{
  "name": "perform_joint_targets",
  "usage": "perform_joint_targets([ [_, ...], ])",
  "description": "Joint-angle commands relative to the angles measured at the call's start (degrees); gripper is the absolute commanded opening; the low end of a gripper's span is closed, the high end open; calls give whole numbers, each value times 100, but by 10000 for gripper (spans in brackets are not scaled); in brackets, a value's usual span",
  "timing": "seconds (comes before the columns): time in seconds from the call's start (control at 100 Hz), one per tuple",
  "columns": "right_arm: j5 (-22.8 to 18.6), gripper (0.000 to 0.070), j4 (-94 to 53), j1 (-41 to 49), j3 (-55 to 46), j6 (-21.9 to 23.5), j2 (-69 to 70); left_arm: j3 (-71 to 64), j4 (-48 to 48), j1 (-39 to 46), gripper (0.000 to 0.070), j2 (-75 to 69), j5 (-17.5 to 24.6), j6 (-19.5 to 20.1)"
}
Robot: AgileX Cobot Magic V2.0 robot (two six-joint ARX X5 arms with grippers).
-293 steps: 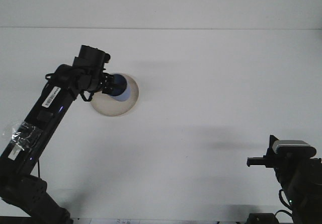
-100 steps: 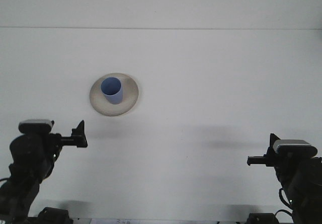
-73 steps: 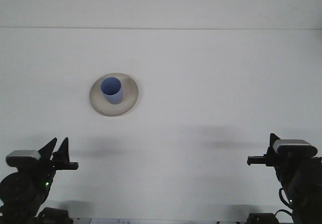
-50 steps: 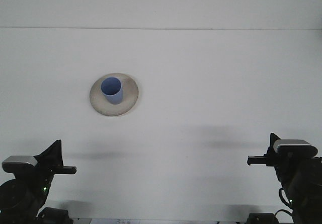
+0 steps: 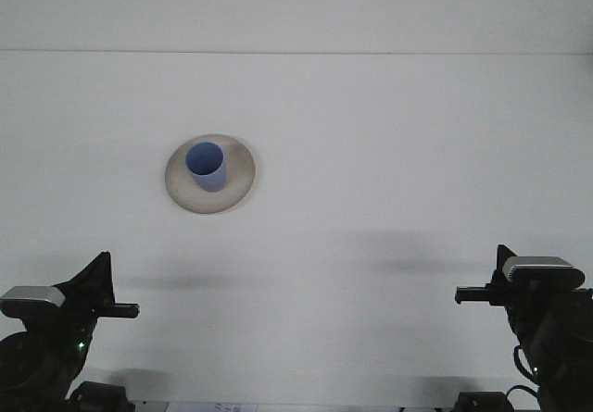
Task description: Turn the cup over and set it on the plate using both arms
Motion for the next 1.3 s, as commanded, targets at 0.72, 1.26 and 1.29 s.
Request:
perform_joint_targets([
  [0.72, 0, 0, 59, 4, 39, -24, 4, -1768, 2138, 201, 17, -669, 170, 658],
  [1.26, 0, 0, 63, 4, 42, -24, 2, -3056, 2721, 240, 17, -1250, 192, 678],
  [1.29, 0, 0, 63, 7, 42, -24, 2, -3165, 2922, 238, 17, -1250, 195, 662],
])
